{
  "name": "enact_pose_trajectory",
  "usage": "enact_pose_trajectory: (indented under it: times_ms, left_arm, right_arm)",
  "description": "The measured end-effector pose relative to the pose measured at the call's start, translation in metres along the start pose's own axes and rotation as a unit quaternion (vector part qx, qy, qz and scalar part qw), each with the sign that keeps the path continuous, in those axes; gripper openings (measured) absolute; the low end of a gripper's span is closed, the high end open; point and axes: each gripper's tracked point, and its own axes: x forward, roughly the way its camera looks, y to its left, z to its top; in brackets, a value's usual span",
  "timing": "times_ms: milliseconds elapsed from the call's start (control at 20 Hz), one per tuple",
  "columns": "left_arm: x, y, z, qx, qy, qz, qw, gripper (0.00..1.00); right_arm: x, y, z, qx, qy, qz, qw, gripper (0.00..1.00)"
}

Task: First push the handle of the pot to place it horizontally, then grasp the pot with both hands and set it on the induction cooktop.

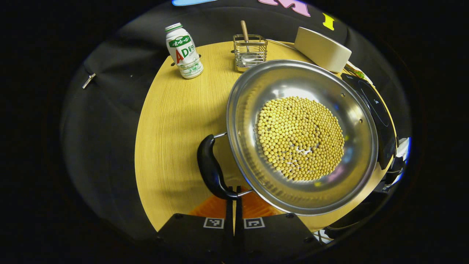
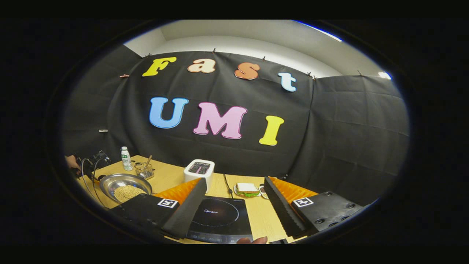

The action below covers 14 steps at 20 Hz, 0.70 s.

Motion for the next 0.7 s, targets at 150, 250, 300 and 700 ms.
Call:
enact_pose_trajectory:
  times_ms: [150,250,300,700]
  left_arm:
    - [0.005,0.01,0.012,0.003,-0.005,0.011,1.0,0.05]
    - [0.007,0.012,0.015,0.002,-0.007,0.016,1.0,0.05]
    - [0.006,0.012,0.014,0.001,-0.009,0.017,1.0,0.05]
    - [-0.014,0.013,0.011,-0.039,-0.055,0.038,0.997,0.05]
  right_arm:
    - [0.001,0.001,-0.001,-0.001,0.002,-0.002,1.0,0.98]
    - [0.002,0.003,-0.002,-0.004,0.004,0.001,1.0,0.98]
    - [0.004,0.005,-0.003,-0.005,0.005,0.003,1.0,0.96]
    - [0.013,0.024,-0.01,-0.004,0.015,0.028,0.999,0.98]
